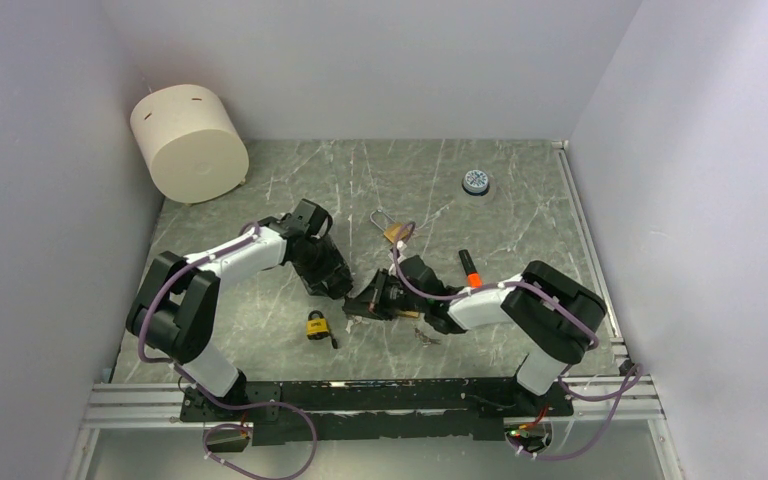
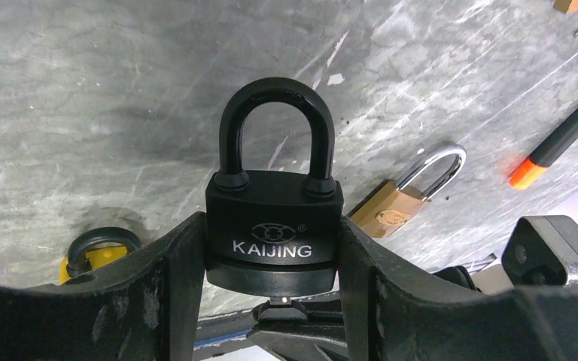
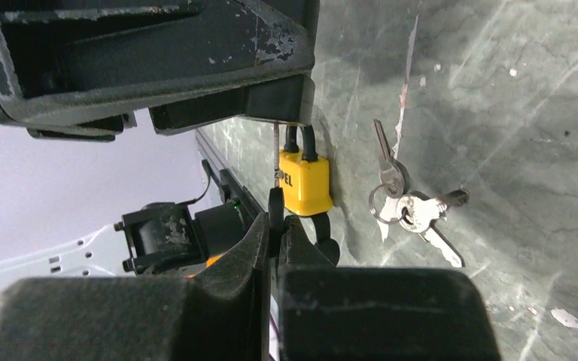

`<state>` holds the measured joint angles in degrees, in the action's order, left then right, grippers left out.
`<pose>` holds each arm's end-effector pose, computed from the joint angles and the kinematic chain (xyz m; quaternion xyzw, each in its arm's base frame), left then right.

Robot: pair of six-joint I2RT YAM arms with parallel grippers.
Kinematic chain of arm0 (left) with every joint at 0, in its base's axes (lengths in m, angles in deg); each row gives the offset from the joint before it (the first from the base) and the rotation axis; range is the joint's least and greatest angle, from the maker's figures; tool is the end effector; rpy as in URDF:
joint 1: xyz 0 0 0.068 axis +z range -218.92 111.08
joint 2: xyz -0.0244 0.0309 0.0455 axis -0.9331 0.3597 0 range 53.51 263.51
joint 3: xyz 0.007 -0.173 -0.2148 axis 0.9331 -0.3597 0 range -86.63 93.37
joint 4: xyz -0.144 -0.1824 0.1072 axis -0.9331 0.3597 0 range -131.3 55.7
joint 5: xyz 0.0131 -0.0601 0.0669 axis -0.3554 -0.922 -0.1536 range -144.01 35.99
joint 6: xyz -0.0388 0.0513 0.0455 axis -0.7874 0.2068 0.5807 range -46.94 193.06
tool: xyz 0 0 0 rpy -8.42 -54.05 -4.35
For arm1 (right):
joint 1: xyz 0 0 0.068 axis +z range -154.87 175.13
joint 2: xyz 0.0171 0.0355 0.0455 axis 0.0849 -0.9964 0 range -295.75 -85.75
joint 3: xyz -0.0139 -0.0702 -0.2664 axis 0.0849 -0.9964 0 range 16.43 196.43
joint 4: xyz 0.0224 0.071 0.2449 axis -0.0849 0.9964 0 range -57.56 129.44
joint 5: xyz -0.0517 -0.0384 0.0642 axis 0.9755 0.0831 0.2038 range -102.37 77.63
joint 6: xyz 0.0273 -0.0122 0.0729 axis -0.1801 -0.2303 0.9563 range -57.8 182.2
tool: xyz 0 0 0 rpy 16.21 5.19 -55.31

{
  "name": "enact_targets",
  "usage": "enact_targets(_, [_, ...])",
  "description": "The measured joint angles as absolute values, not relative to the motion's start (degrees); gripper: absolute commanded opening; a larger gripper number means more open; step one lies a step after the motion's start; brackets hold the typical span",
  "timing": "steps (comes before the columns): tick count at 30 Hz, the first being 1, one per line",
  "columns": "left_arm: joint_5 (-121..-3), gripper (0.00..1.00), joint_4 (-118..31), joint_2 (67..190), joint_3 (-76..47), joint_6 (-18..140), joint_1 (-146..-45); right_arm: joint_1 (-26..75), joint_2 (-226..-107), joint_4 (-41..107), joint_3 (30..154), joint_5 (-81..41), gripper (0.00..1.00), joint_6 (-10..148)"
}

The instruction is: Unlock with the key

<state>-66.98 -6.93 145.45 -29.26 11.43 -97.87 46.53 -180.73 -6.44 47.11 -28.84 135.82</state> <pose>0.2641 -0.1635 0.1637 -0.2550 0.9432 -0.2072 0.0488 0.1886 0.2671 0.1306 0.0861 0.8357 0.5249 0.1366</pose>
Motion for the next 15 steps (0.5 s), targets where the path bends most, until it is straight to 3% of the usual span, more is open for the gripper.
enact_targets(7, [-66.4,0.14,-9.1,145.0,-30.4,10.2,-97.3,46.5,-181.5,5.5,54.3,-26.7,0.00,135.6])
enact_targets(15, [-67.2,0.14,-9.8,143.1,-30.8,9.9,-96.7,46.5,-183.2,8.2,58.5,-23.9,0.00,133.0])
